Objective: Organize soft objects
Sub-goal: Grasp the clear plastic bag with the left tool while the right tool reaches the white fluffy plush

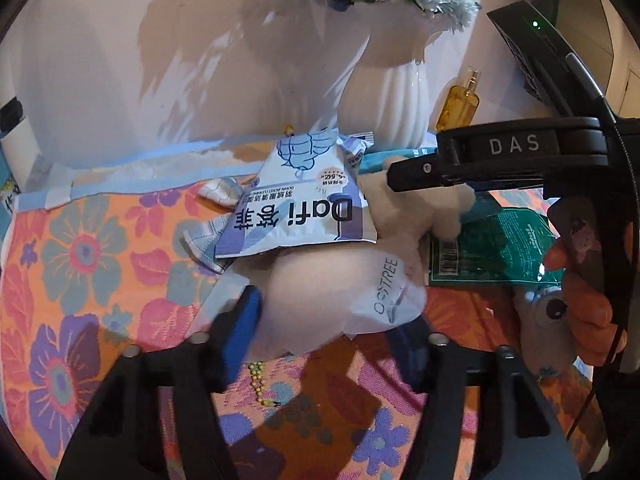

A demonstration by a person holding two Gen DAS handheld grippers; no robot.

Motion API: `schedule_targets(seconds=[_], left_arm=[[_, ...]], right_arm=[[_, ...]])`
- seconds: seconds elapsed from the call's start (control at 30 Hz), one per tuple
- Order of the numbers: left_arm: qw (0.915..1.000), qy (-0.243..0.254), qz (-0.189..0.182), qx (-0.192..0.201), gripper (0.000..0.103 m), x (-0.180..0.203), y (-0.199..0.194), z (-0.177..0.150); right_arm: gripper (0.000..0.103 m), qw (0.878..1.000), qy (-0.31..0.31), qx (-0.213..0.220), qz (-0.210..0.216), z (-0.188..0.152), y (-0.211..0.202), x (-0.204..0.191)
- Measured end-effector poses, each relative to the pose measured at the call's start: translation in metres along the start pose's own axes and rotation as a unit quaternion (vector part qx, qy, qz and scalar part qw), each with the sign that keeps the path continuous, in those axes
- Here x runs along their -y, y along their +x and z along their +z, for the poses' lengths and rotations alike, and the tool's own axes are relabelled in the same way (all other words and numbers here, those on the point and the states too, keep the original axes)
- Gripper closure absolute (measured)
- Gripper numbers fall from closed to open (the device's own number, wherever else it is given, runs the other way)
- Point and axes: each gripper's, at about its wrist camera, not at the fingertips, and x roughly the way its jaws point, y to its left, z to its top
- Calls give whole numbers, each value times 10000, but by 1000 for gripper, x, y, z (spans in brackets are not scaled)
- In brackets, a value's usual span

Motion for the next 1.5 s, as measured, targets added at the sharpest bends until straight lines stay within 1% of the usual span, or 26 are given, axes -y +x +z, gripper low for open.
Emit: schedule_targets(seconds=[0.03,0.07,0.1,0.13,0.2,0.3,0.37,0.43,0.47,0.53,0.57,0.63,0.67,0.7,0.73,0.77,0.83,0.87,0.9,0.97,1.17,1.27,1.3,1.33,1.4,1.5], left_arm=[[10000,17,4,39,56,0,-1,0],[9999,47,13,97,59,2,-3,-1],[9999,52,7,118,61,2,-5,-1],[9999,40,13,139,62,2,-7,-2],[9999,-52,-15,131,62,0,-9,-3],[9998,-123,42,164,63,-1,-25,-8],[9994,-226,94,248,63,-4,-43,-14],[9986,-377,106,349,63,-10,-61,-20],[9981,-446,127,407,63,-13,-70,-24],[9969,-515,223,544,63,-21,-83,-32],[9964,-530,271,608,63,-24,-89,-36],[9953,-626,259,689,63,-29,-94,-43],[9946,-723,169,731,63,-33,-95,-47],[9938,-783,103,777,63,-35,-95,-49],[9927,-844,17,857,63,-38,-94,-52],[9915,-912,-70,928,63,-40,-93,-55],[9893,-1104,-201,937,63,-47,-84,-61],[9897,-1168,-124,825,63,-49,-79,-60],[9892,-1176,-96,866,63,-48,-81,-61],[9883,-1115,-99,1037,63,-45,-86,-61],[9898,-1005,-13,1012,63,-40,-84,-62],[9892,-1045,-25,1030,63,-43,-84,-63],[9891,-1042,-18,1044,63,-43,-85,-63],[9891,-1029,0,1057,63,-43,-86,-64],[9891,-978,76,1097,63,-39,-88,-65],[9893,-936,113,1117,63,-32,-94,-68]], right_arm=[[18,10000,-29,-3,29,1,1,-2],[20,9999,-107,27,-14,2,1,-6],[32,9997,-220,60,-90,1,0,-10],[42,9994,-319,50,-130,1,0,-14],[50,9985,-493,-41,-233,-3,1,-23],[63,9962,-794,24,-355,-15,-8,-36],[63,9962,-855,-64,-168,-26,-18,-41],[64,9958,-829,-236,321,-40,-27,-47],[64,9948,-840,-327,471,-46,-29,-50],[64,9899,-979,-614,816,-62,-35,-58],[64,9884,-1062,-659,865,-69,-39,-62],[60,9904,-1115,-510,633,-75,-50,-63],[43,9915,-1128,-411,502,-74,-55,-62],[22,9929,-1120,-248,324,-72,-60,-60],[15,9938,-1094,-91,173,-69,-64,-58],[11,9940,-1087,68,16,-65,-67,-55],[11,9929,-1180,32,-163,-58,-61,-54],[11,9924,-1214,-56,-214,-56,-57,-55],[11,9915,-1250,-203,-288,-54,-48,-56],[11,9904,-1286,-313,-404,-53,-31,-59],[11,9898,-1090,-390,-833,-54,8,-70],[37,9868,-1207,-157,-1068,-61,9,-74],[42,9860,-1254,-116,-1091,-63,6,-75],[46,9864,-1274,-61,-1042,-65,1,-75],[57,9869,-1323,8,-918,-72,-16,-75],[57,9892,-1358,126,-545,-89,-49,-78]])
